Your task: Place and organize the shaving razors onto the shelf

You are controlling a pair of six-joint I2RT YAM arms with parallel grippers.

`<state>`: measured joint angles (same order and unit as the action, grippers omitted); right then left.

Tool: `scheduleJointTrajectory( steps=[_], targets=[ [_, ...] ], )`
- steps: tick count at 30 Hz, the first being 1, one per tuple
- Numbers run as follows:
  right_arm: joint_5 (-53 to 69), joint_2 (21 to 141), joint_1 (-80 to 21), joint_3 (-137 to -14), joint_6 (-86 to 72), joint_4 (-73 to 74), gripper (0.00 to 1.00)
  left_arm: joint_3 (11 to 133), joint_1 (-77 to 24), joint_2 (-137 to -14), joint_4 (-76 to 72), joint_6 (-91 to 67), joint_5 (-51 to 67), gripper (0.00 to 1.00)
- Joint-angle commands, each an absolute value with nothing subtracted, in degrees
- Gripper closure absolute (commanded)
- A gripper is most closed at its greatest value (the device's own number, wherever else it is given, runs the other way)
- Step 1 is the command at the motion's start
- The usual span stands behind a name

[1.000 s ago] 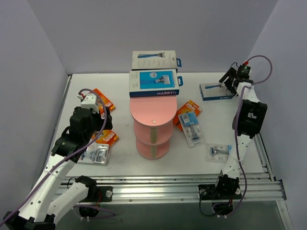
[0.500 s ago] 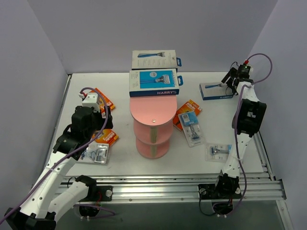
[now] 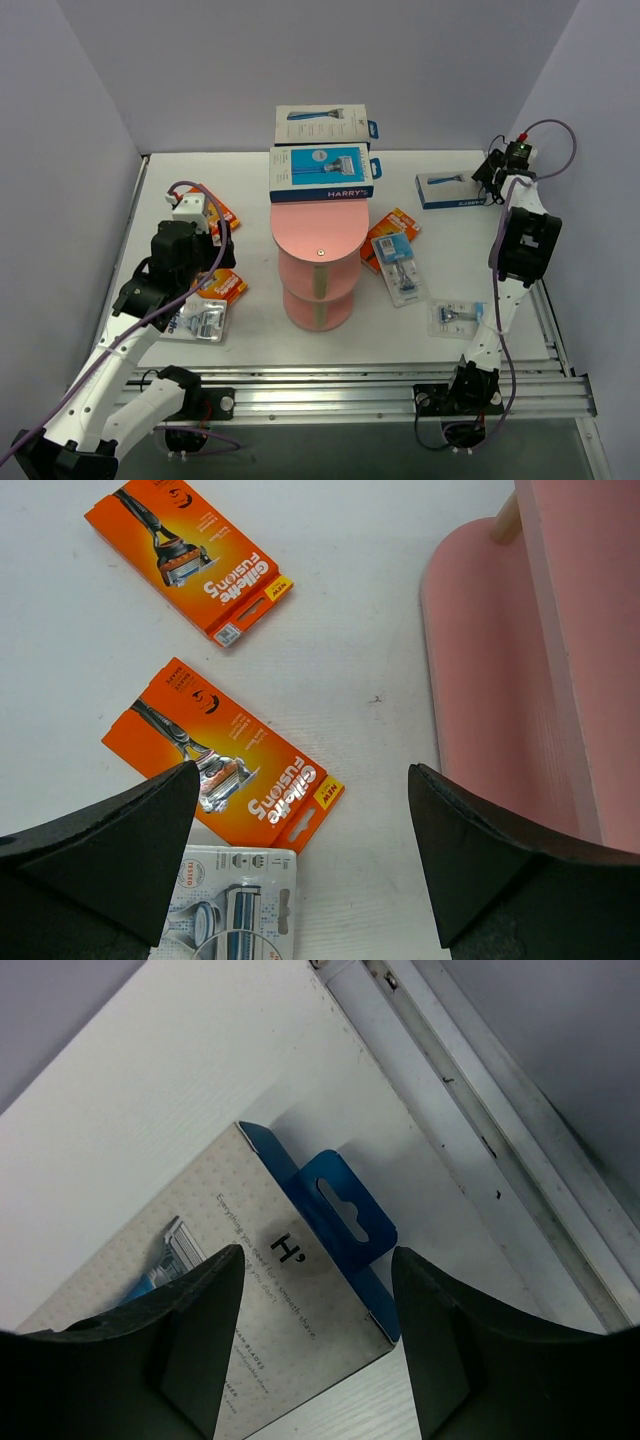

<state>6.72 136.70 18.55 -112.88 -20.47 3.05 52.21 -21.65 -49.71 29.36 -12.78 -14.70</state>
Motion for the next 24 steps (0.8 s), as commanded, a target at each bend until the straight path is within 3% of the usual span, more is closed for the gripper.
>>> scheduleJointTrajectory(
  steps=[1, 6, 13, 24],
  targets=[
    [8.3, 136.9, 18.3, -110.7, -20.0, 2.3, 0.45, 53.7, -21.3, -49.7, 28.2, -12.0, -14.2, 0.06],
    [9.1, 134.7, 18.3, -106.8, -20.0, 0.9, 0.52, 53.6, -21.3, -49.3, 28.3, -11.9, -14.1, 0.06],
    [11.1, 131.8, 18.0, -101.4, -20.9, 0.6, 0.72, 53.5, -21.2, -49.0, 28.6, -12.0, -13.9, 0.06],
    [14.8, 121.4, 16.1, -84.2, -23.6, -3.9, 0.75, 53.2, -21.2, -47.8, 28.7, -12.2, -13.2, 0.06]
  ],
)
